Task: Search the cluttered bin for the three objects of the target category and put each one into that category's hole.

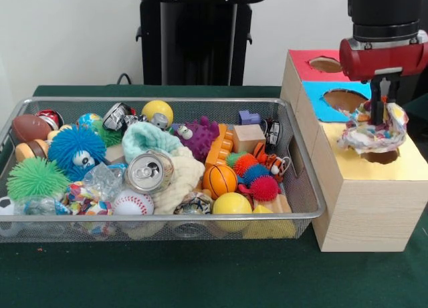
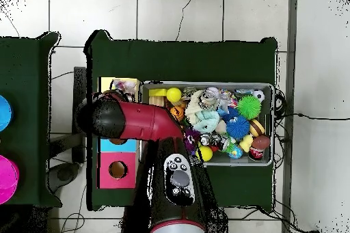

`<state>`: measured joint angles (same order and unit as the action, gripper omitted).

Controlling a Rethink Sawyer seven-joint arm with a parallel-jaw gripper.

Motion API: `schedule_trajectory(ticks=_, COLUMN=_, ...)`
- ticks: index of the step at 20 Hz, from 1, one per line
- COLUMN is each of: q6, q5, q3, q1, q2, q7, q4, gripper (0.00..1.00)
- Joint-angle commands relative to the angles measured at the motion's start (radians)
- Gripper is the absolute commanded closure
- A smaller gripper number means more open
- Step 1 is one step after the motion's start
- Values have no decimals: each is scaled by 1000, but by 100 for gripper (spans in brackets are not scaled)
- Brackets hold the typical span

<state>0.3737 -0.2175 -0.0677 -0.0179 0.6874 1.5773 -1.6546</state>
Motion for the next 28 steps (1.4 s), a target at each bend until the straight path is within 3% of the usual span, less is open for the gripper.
schedule_trajectory(ticks=1, q6=-85, q5=-26, q3=6, q1=-6, q2=-54, q7=224, q4=51, gripper=100)
schedule_trajectory(ticks=8, q6=-150, q5=-12, q3=34, q1=12, q2=-113, q7=224, q4=74, gripper=100)
schedule_trajectory(ticks=14, q6=-137, q5=-3, q3=70, q1=33, q2=-162, q7=205, q4=67, gripper=100)
schedule_trajectory(ticks=19, q6=-72, q5=-3, q3=109, q1=56, q2=-177, q7=212, q4=40, gripper=100)
schedule_trajectory(ticks=28, q6=172, q5=-88, q3=93, q1=65, q2=-97, q7=268, q4=4, gripper=100)
